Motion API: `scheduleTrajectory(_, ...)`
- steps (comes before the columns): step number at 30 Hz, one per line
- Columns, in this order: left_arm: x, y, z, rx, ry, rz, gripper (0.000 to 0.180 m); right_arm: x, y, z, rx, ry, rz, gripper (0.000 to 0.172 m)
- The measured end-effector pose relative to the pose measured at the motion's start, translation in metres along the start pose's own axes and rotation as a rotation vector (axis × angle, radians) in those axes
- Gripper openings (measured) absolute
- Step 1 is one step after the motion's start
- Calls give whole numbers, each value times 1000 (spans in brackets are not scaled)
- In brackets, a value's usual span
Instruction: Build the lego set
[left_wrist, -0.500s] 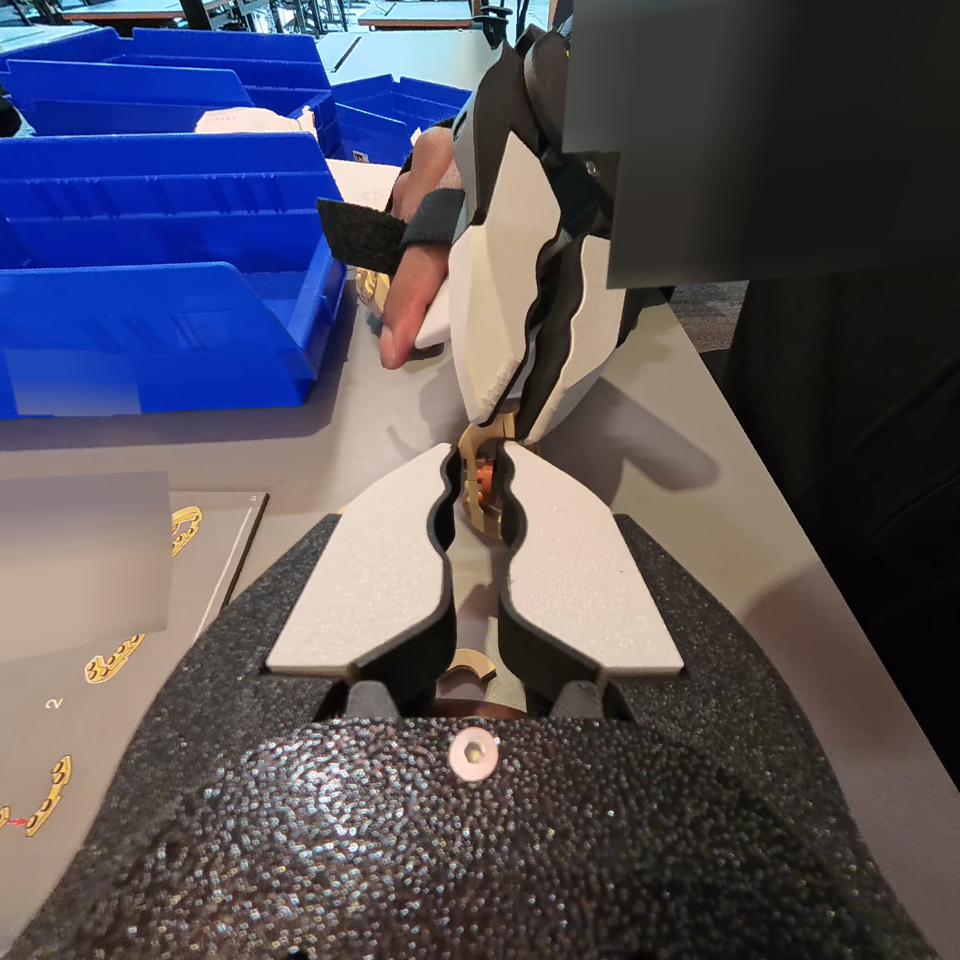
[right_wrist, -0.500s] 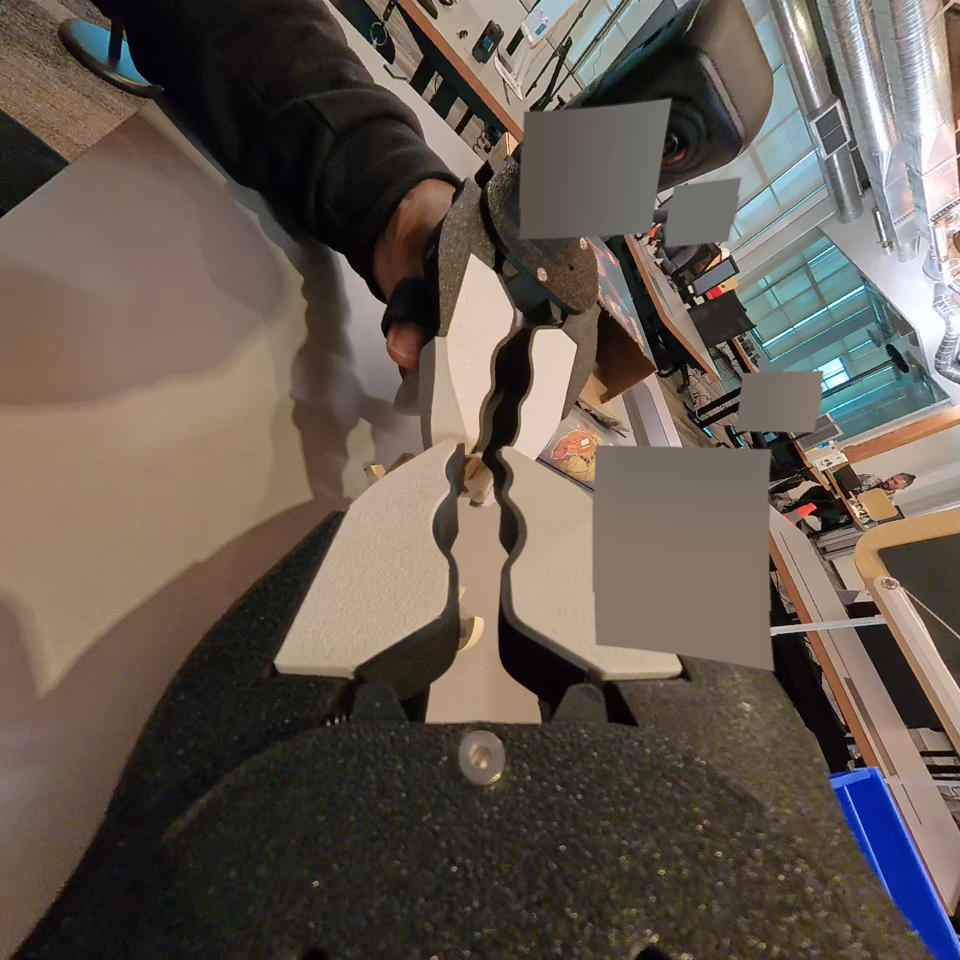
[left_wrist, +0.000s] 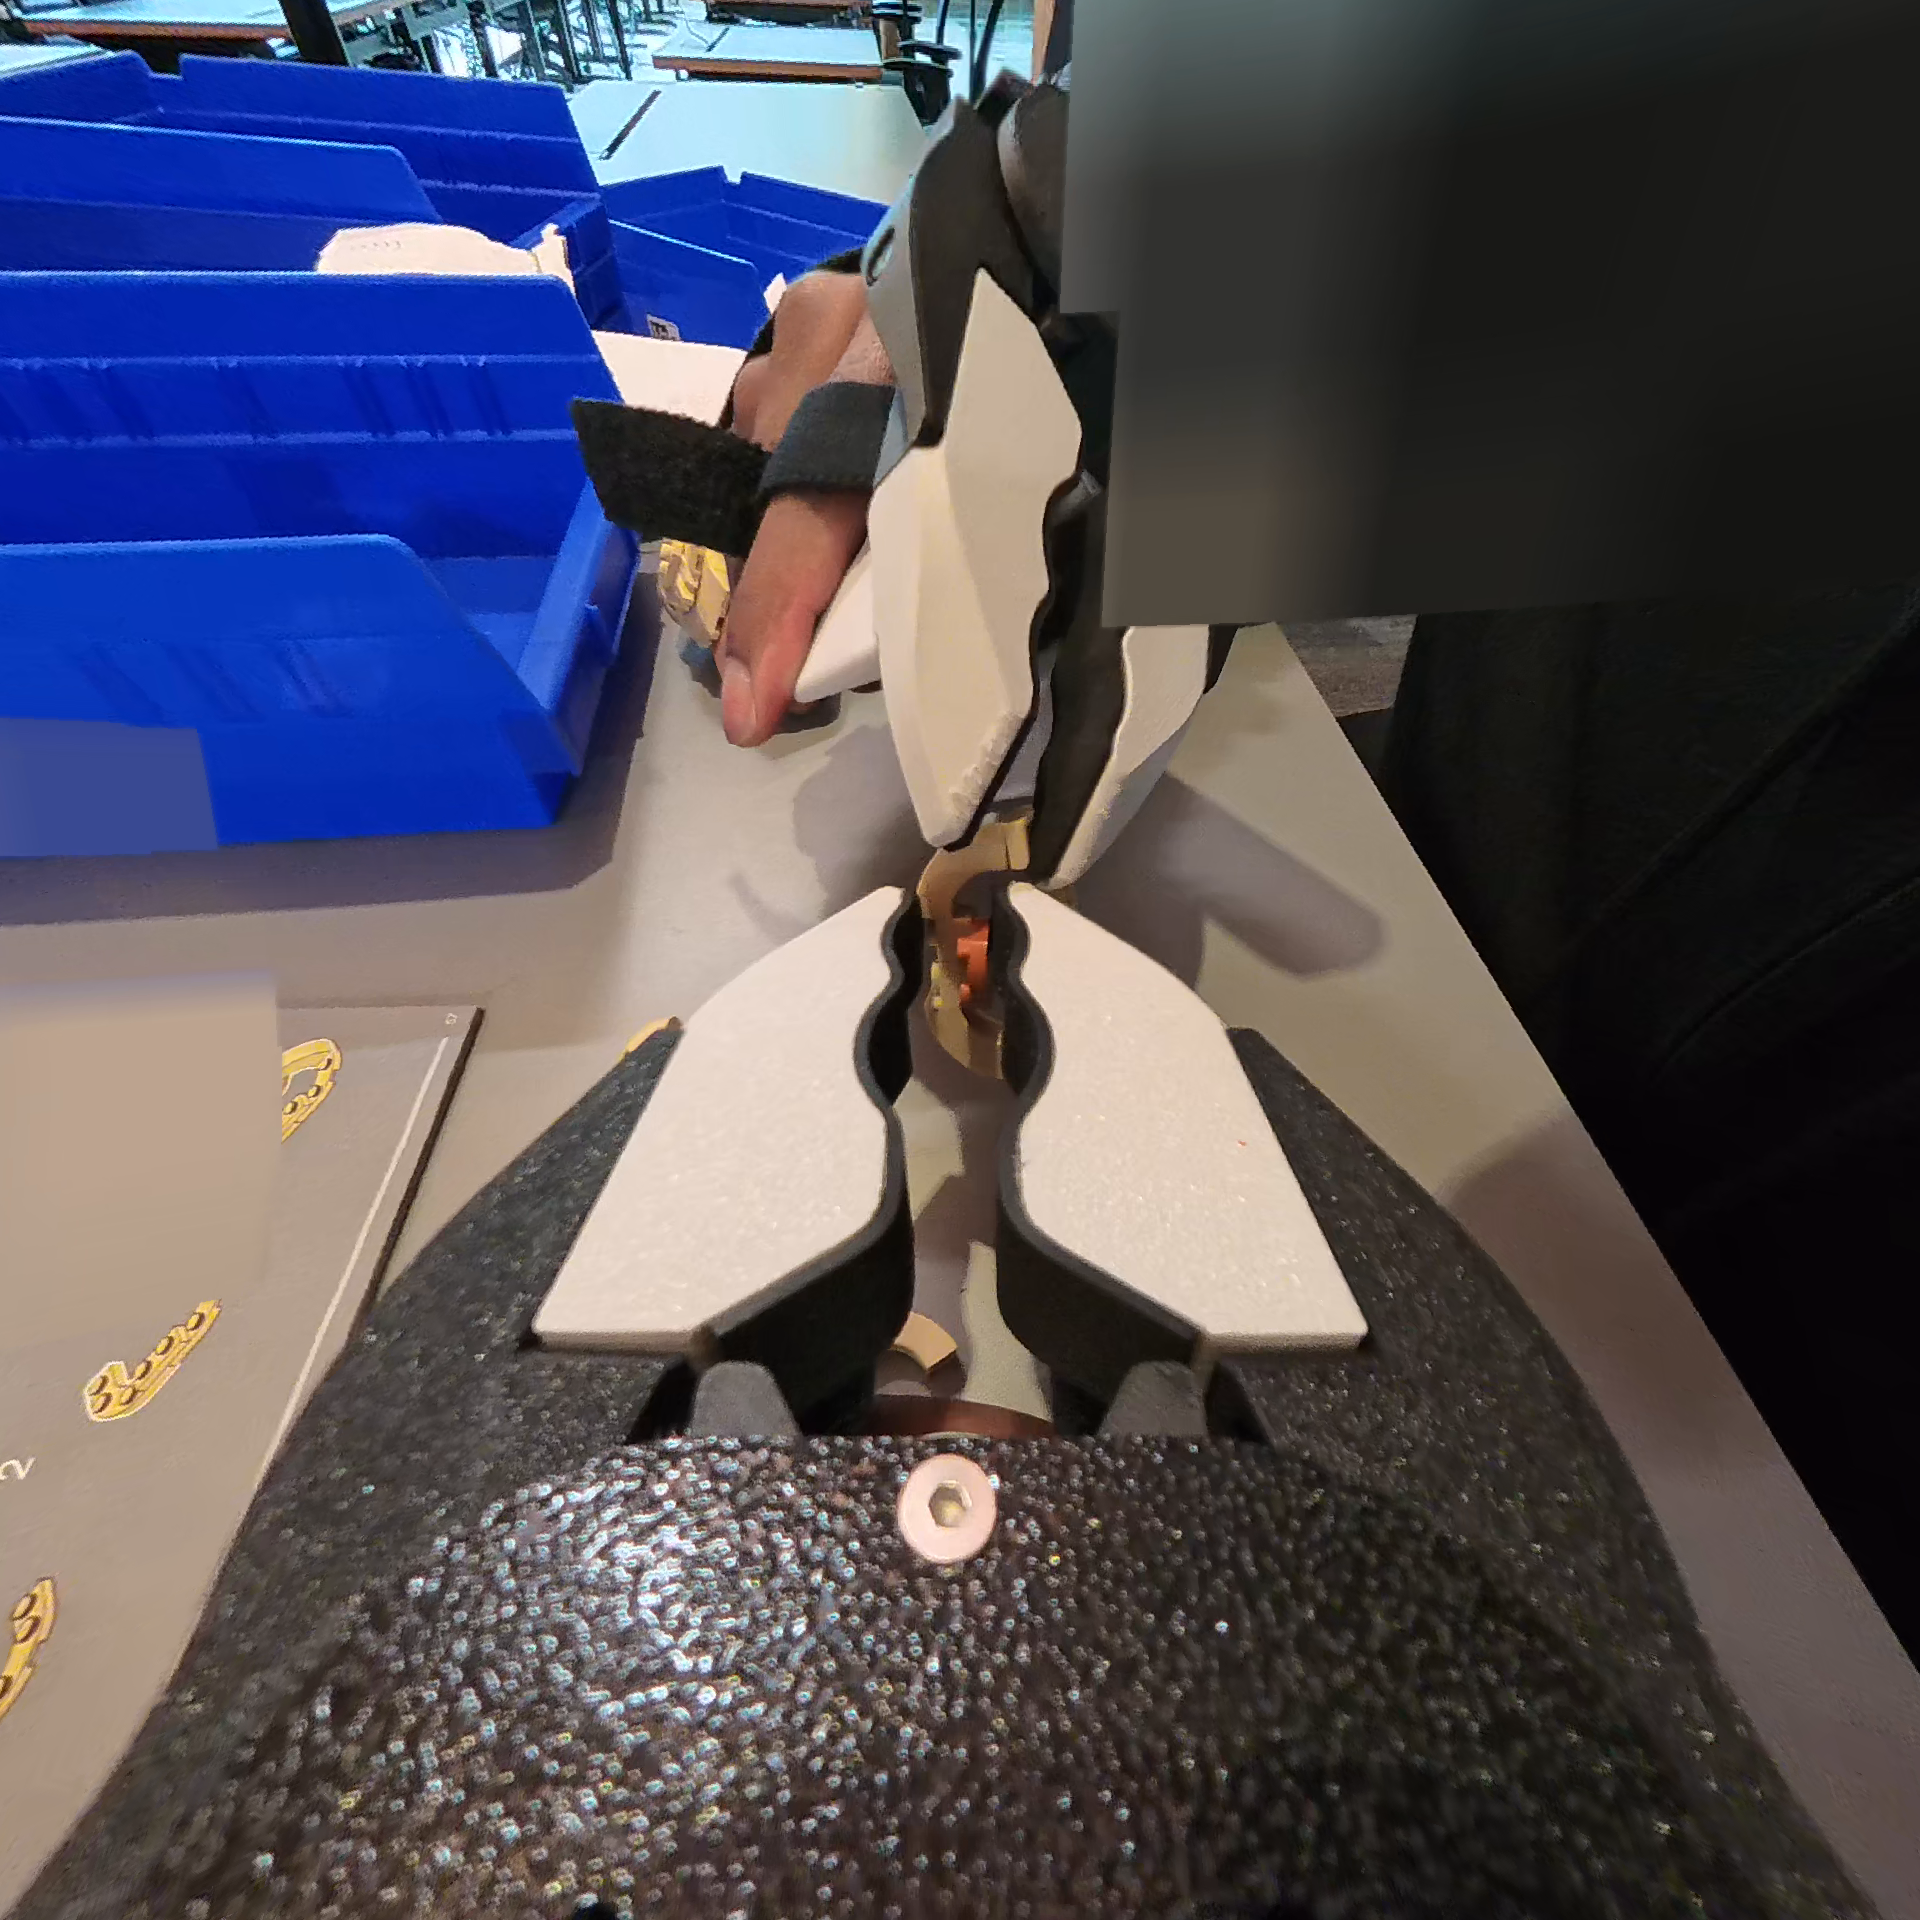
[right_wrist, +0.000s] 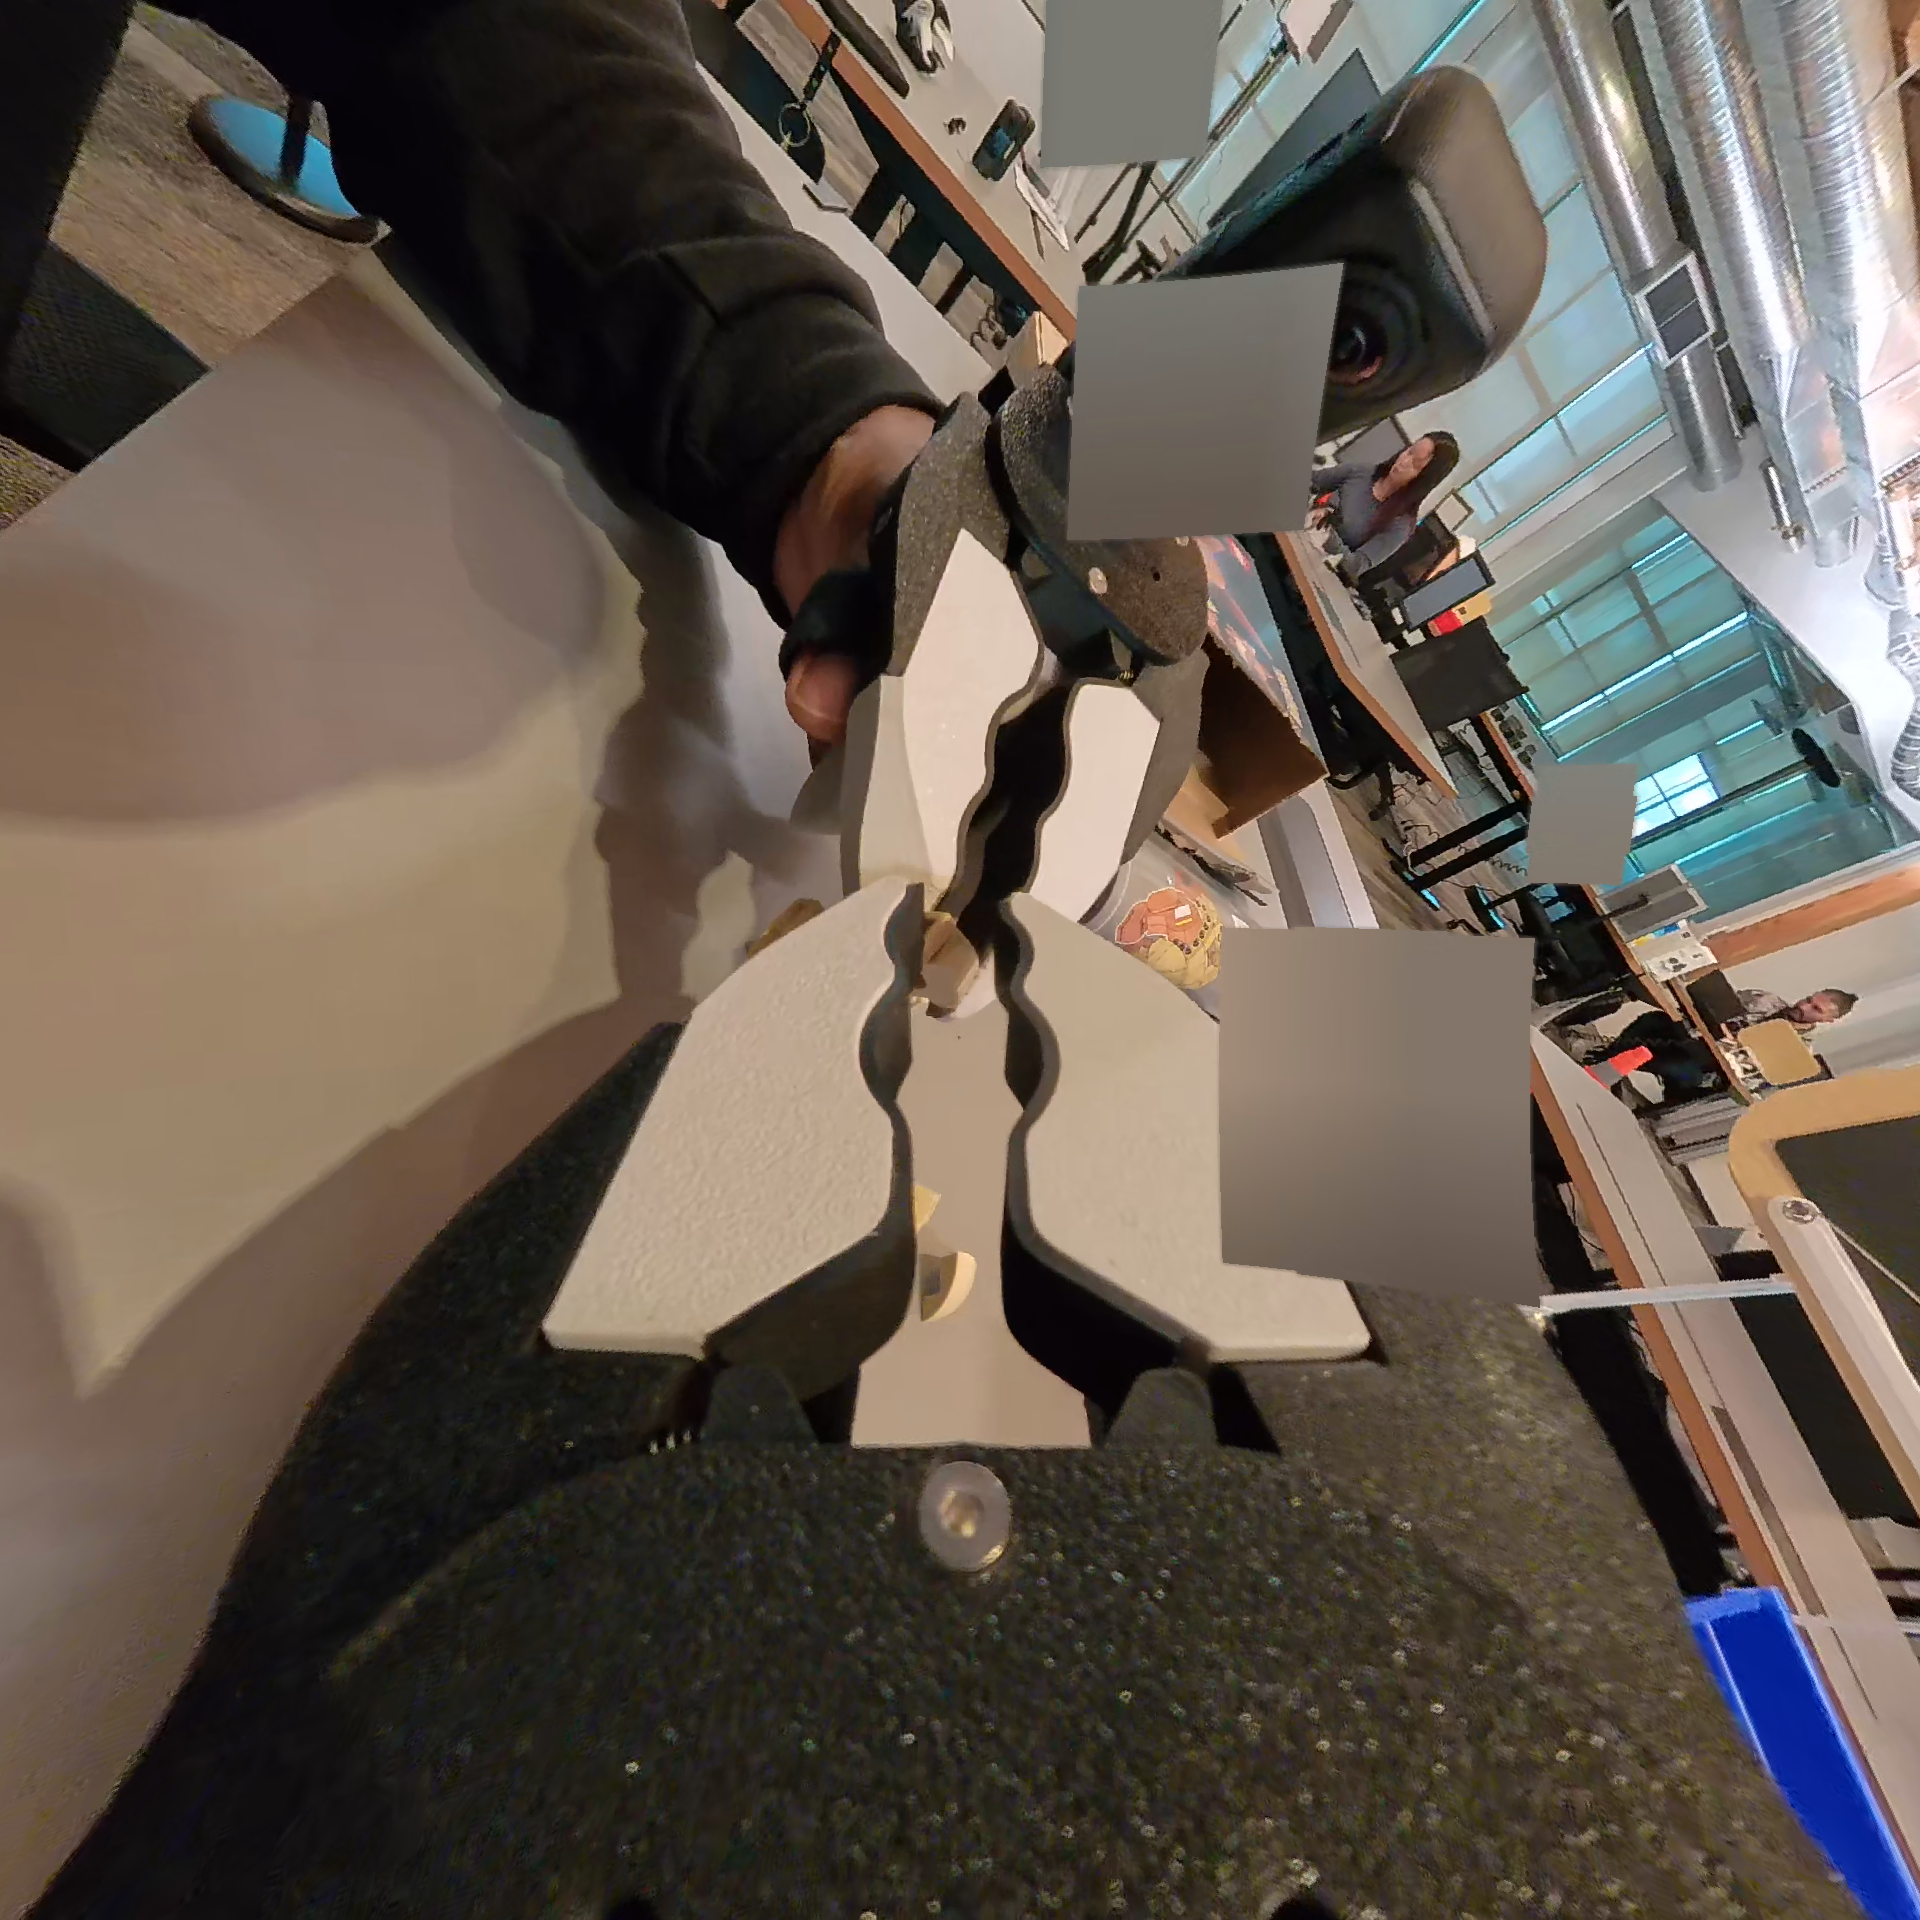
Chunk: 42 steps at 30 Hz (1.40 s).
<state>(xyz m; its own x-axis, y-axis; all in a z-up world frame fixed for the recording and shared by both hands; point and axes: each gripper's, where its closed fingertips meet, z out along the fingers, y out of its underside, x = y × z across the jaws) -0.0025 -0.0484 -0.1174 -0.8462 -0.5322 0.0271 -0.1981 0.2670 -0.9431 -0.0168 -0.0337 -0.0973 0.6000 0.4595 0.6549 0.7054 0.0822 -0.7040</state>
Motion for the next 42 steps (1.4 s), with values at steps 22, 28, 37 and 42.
scheduleTrajectory(22, 5, -1, 0, 15, 58, -71, 11, 0, -4, 0, 4, 23, -53, 14)
scheduleTrajectory(28, 1, 0, 2, 37, 43, -72, 12, 5, -2, 0, -16, 45, -26, 18)
scheduleTrajectory(37, -9, -4, 2, 144, -4, -77, 12, 14, 1, -1, -18, 139, -54, 20)
scheduleTrajectory(42, -9, -11, 0, 193, -41, 20, 12, 17, -5, -3, 14, 168, -53, 23)
